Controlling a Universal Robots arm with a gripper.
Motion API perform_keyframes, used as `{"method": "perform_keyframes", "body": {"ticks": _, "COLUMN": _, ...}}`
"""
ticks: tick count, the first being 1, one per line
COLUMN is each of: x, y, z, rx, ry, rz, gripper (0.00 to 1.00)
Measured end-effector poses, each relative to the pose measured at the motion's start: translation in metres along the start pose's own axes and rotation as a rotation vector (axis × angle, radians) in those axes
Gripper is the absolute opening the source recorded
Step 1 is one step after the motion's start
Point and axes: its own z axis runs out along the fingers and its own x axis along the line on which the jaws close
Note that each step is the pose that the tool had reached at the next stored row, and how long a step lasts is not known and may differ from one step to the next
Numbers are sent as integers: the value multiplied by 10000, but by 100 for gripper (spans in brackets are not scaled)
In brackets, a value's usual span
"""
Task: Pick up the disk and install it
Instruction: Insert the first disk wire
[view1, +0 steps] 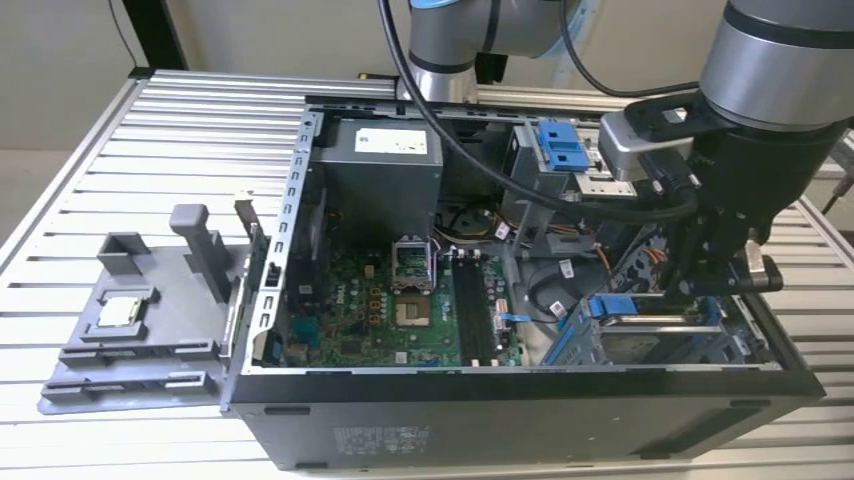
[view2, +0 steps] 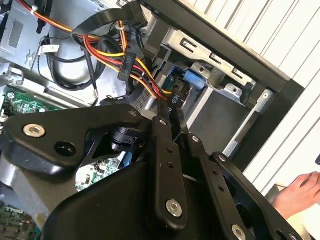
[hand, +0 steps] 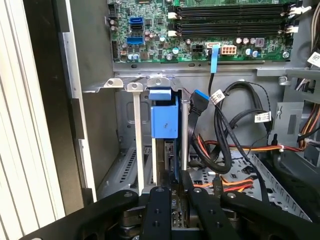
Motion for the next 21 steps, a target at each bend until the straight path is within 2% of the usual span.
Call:
{"method": "perform_keyframes", "body": {"ticks": 14, "x": -2, "y": 5, "z": 28, "rx": -5, "ry": 25, "rz": 74, "gripper": 0}}
{"method": "perform_keyframes", "body": {"ticks": 21, "x": -6, "y": 10, "z": 50, "rx": -16, "ry": 75, "rz": 67, "gripper": 0}}
